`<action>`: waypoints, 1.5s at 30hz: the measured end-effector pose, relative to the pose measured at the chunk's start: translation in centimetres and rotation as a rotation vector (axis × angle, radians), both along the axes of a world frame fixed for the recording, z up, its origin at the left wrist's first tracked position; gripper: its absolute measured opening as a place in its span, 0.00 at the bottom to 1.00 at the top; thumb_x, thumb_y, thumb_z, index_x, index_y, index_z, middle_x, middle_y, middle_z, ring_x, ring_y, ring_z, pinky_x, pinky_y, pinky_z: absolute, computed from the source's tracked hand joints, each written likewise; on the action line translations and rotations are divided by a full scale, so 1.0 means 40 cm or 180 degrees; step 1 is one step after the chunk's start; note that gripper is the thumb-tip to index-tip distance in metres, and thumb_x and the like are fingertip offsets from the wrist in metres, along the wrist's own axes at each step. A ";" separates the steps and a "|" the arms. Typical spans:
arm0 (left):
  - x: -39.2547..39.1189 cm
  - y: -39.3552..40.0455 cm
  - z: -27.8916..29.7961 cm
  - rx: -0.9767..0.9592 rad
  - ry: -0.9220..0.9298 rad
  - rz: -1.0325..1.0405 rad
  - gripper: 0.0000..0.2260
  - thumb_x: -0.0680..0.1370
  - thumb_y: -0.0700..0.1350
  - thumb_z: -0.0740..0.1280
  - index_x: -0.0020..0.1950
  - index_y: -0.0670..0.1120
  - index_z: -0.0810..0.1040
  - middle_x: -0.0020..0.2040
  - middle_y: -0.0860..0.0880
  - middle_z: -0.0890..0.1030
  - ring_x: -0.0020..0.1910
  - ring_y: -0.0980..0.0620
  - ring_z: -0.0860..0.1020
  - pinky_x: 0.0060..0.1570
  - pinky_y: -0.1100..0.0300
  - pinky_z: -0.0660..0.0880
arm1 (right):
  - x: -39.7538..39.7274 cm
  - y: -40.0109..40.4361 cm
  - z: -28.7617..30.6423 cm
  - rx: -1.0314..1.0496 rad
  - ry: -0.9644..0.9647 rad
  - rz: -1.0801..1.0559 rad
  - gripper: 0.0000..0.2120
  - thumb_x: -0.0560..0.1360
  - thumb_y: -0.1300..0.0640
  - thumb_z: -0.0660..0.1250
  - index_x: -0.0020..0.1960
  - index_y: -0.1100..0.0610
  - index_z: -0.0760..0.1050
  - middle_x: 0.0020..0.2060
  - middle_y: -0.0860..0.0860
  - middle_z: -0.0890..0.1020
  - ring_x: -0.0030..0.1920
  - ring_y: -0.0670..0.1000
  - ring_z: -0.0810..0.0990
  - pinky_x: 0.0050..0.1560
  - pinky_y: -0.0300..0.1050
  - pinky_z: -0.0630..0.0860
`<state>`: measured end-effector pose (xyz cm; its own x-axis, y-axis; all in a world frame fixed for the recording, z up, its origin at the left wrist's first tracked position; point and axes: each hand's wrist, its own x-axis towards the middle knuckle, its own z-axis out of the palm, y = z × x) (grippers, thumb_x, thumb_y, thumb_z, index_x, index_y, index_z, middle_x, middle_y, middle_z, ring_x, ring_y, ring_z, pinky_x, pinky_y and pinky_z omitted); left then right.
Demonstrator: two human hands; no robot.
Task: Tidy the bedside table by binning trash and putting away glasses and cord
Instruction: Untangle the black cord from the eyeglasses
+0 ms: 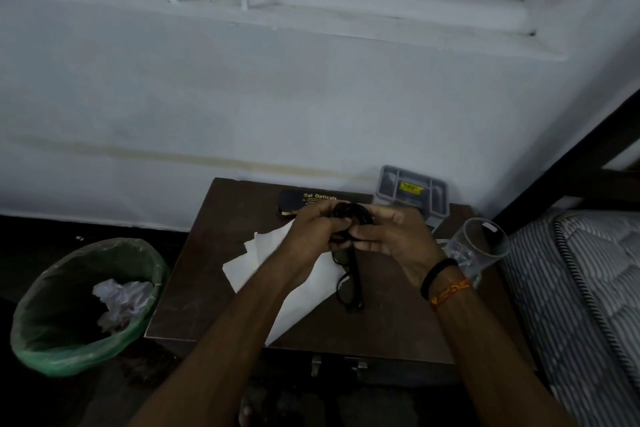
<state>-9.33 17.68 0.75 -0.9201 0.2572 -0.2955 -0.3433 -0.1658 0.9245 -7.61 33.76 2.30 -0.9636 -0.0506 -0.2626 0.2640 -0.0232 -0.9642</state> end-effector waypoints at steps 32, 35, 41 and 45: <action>0.014 0.125 -0.041 -0.0664 0.0433 0.0665 0.07 0.70 0.35 0.70 0.39 0.43 0.73 0.36 0.42 0.77 0.34 0.47 0.75 0.23 0.62 0.67 | 0.044 0.100 -0.043 -0.1715 -0.0837 -0.0351 0.13 0.81 0.61 0.61 0.64 0.60 0.76 0.49 0.54 0.84 0.44 0.49 0.83 0.41 0.41 0.82; 0.012 0.123 -0.041 -0.0628 0.0418 0.0655 0.07 0.71 0.34 0.69 0.40 0.43 0.73 0.38 0.40 0.77 0.35 0.47 0.75 0.23 0.62 0.67 | 0.039 0.094 -0.039 -0.1629 -0.0823 -0.0299 0.13 0.82 0.62 0.59 0.63 0.61 0.76 0.49 0.55 0.84 0.45 0.50 0.84 0.42 0.42 0.82; 0.006 0.115 -0.050 -0.0638 0.0512 0.0662 0.07 0.70 0.34 0.69 0.39 0.43 0.73 0.38 0.39 0.76 0.34 0.48 0.75 0.24 0.61 0.68 | 0.033 0.079 -0.033 -0.1402 -0.0644 -0.0308 0.11 0.81 0.64 0.60 0.60 0.61 0.77 0.48 0.55 0.84 0.45 0.50 0.84 0.44 0.43 0.82; 0.005 0.116 -0.058 -0.0732 0.0536 0.0671 0.07 0.68 0.38 0.70 0.39 0.42 0.72 0.39 0.36 0.77 0.34 0.45 0.75 0.25 0.59 0.70 | 0.036 0.084 -0.034 -0.1077 -0.0481 -0.0705 0.12 0.80 0.62 0.63 0.62 0.61 0.77 0.50 0.54 0.83 0.46 0.49 0.82 0.45 0.41 0.80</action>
<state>-9.12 22.32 -1.59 -0.9866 0.0008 -0.1631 -0.1631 0.0023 0.9866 -6.18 37.13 0.96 -0.9129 0.0457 -0.4057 0.3546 -0.4035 -0.8435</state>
